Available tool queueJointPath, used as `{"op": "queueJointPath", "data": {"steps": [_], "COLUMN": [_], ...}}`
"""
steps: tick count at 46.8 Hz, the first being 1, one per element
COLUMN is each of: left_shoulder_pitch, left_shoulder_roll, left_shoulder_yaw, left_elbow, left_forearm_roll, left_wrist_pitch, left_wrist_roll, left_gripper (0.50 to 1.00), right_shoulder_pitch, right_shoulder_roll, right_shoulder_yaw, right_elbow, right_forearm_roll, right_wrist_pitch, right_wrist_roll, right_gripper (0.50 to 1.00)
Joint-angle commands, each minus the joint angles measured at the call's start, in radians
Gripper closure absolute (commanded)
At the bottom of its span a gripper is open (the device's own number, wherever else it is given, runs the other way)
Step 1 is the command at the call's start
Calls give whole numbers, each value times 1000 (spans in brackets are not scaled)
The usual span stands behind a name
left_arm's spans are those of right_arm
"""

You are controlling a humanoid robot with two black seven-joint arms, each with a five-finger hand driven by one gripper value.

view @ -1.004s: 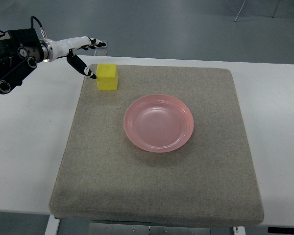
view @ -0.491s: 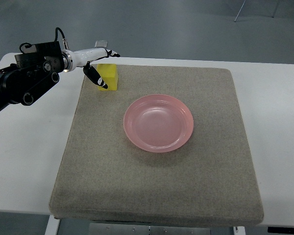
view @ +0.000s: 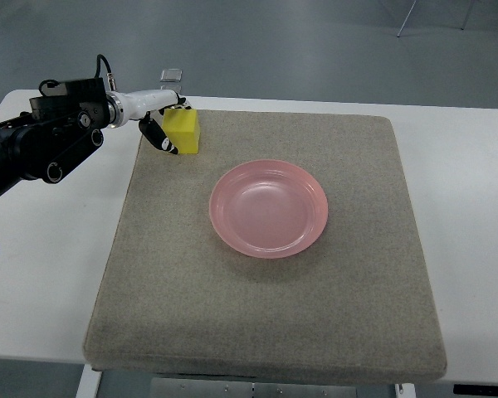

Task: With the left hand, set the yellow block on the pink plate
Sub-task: 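Carry the yellow cube with the left hand onto the pink plate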

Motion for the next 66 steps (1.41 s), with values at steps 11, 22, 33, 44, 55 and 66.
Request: {"op": "queueJointPath", "data": {"steps": [11,22,33,44,55,66], "left_shoulder_pitch": [-36,-60,-48,-17,29,38], "left_shoulder_roll": [6,160,268,292,201,163], "left_shoulder_yaw": [-2,-12,-11,14,23,31], "left_elbow": [10,-267,-585,-731,-721,-723], "left_forearm_roll": [4,-34,-220,-205,-33,72], "left_wrist_pitch": [110,-5,-201,-229,-129,-78], "left_wrist_roll": [-1,-8,-16,-22,-18,-8], "left_gripper": [1000,1000,1000,1000,1000,1000], "right_shoulder_pitch": [0,0,0,0,0,0], "right_shoulder_roll": [0,0,0,0,0,0], "right_shoulder_yaw": [0,0,0,0,0,0], "right_elbow": [0,0,0,0,0,0], "right_forearm_roll": [0,0,0,0,0,0], "right_wrist_pitch": [0,0,0,0,0,0], "right_wrist_roll": [0,0,0,0,0,0], "right_gripper": [576,576,576,576,576,576]}}
